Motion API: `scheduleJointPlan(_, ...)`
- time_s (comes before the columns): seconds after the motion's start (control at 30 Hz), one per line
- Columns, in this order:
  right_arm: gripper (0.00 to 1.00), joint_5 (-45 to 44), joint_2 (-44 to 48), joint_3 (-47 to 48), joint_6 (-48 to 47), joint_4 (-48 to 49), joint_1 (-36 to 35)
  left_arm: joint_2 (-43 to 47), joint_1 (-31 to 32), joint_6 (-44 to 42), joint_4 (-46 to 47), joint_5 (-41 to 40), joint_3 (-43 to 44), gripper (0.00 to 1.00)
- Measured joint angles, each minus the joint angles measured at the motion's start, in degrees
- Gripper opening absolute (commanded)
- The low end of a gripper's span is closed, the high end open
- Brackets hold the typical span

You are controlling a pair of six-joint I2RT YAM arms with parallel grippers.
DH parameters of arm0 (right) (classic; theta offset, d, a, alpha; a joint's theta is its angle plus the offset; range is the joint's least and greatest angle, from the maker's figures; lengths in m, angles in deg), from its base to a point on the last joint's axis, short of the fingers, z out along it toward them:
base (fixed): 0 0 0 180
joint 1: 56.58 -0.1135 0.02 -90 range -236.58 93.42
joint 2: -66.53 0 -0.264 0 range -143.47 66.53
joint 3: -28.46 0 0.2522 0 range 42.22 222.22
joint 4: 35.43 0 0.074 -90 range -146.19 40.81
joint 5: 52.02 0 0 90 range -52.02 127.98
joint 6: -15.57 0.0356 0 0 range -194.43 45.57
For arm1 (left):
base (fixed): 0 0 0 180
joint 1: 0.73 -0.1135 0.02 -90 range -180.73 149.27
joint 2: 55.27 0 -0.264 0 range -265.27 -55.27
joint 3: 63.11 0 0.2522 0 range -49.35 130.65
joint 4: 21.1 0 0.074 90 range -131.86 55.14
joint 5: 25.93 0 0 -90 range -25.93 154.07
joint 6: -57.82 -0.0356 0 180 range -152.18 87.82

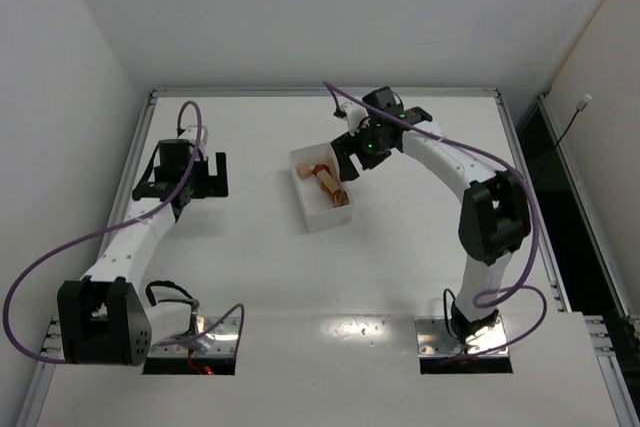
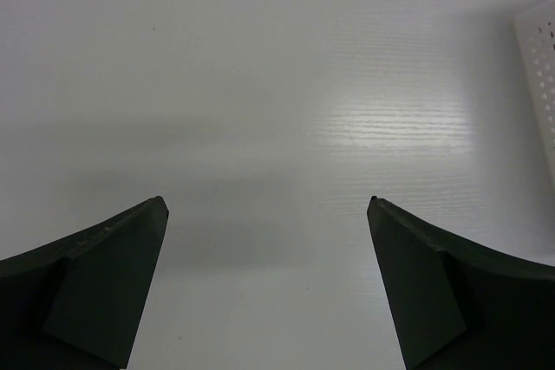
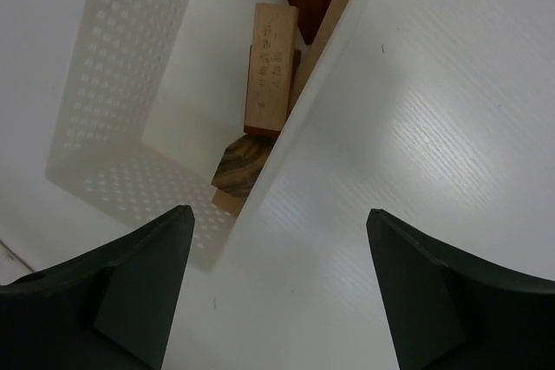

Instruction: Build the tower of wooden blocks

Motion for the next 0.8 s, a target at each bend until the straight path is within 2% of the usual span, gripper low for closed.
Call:
scheduleJointPlan(0.33, 0.74, -3.04, -6.64, 0.44, 4.13, 1.36, -1.4, -3.1, -0.79, -0.07, -0.13, -2.4, 1.86, 1.0)
scheduleJointPlan(0.53, 0.6, -5.38, -11.41, 3.02, 7.04, 2.58, -1.81, -4.26, -0.81, -0.22, 0.0, -3.96, 2.1, 1.0)
scheduleJointPlan(0.57, 0.56, -6.12, -12.17, 4.02, 7.61, 2.95, -2.1, -4.28, -0.81, -0.22, 0.02, -4.17, 2.1, 1.0)
scheduleJointPlan(0.6, 0.43, -6.47, -12.59, 4.59, 7.91, 3.26, -2.27, -4.28, -0.81, -0.2, 0.02, -4.37, 2.1, 1.0)
scheduleJointPlan(0.67, 0.27, -7.45, -13.16, 5.92, 8.9, 3.82, -2.93, -4.28, -0.81, -0.22, 0.04, -4.83, 2.1, 1.0)
scheduleJointPlan(0.7, 0.13, -7.98, -13.27, 6.47, 9.46, 4.02, -3.37, -4.28, -0.81, -0.22, 0.02, -5.14, 2.1, 1.0)
scheduleJointPlan(0.77, 0.01, -9.49, -13.27, 7.1, 10.16, 4.37, -4.42, -4.28, -0.81, -0.26, 0.04, -5.57, 2.1, 1.0)
scheduleJointPlan(0.8, 0.0, -10.67, -13.27, 7.21, 10.51, 4.61, -4.83, -4.28, -0.81, -0.37, 0.04, -5.79, 2.1, 1.0)
